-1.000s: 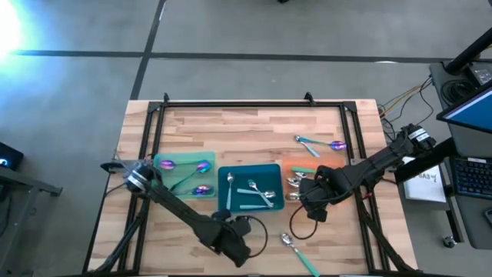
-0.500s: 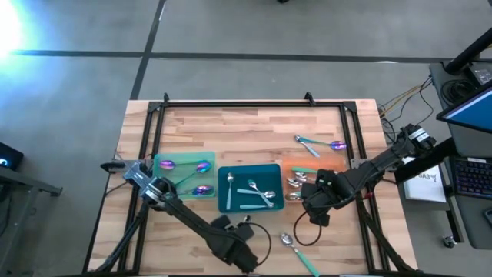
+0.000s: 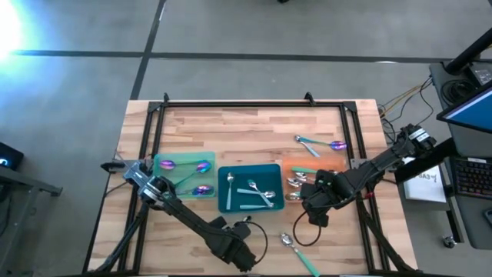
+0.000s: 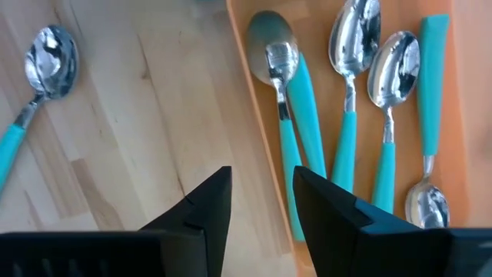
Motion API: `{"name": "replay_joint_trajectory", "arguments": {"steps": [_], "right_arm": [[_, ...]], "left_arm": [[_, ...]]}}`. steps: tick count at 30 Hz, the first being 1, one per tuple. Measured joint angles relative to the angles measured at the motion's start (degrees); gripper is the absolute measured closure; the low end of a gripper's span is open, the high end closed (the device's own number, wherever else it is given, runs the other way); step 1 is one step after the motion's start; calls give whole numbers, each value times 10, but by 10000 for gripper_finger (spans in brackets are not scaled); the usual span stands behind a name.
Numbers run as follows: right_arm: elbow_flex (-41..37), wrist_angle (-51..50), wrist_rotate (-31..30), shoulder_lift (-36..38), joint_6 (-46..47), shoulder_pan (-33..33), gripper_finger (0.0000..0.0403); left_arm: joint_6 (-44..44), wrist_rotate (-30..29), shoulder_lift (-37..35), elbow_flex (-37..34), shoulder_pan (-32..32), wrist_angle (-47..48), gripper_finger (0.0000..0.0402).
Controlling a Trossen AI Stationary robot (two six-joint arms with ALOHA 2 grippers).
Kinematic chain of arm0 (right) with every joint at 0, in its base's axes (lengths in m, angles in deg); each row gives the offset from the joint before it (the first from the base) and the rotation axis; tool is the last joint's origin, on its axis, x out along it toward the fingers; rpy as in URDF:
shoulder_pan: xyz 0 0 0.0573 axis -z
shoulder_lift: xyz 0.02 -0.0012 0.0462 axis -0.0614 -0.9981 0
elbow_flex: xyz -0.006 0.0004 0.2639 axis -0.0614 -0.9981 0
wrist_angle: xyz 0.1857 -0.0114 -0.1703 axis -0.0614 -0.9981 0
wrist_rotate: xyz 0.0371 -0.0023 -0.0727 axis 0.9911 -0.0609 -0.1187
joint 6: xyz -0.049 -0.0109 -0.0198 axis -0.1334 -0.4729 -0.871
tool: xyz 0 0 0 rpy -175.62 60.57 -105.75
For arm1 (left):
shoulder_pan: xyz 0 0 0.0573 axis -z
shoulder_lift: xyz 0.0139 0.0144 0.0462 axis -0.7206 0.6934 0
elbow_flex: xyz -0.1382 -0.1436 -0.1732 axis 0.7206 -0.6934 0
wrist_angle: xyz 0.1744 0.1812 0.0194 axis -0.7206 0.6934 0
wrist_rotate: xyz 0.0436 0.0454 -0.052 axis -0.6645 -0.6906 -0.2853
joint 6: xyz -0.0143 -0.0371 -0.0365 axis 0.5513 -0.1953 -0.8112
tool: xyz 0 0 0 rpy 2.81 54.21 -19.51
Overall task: Sort silverware by color (type)
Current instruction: Put the blue spoon into the blue bin
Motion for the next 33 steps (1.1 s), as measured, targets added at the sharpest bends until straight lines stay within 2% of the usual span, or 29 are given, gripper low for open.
{"name": "replay_joint_trajectory", "arguments": {"steps": [7,12,13,22,27,33], "right_arm": [[1,17,0,0,0,0,270],[3,19,1,0,13,0,279],[3,19,1,0,15,0,280],[3,26,-1,0,27,0,291],[0,111,-43,0,-2,0,294],[-11,290,-59,0,-100,0,290]], "left_arm": [[15,2,0,-5,0,-11,299],[31,-1,-2,-5,0,-8,373],[32,-4,-4,-5,0,-3,375],[32,-60,-47,-10,3,148,375],[30,-116,-83,-34,4,145,375],[33,-214,-139,-41,3,85,375]]}}
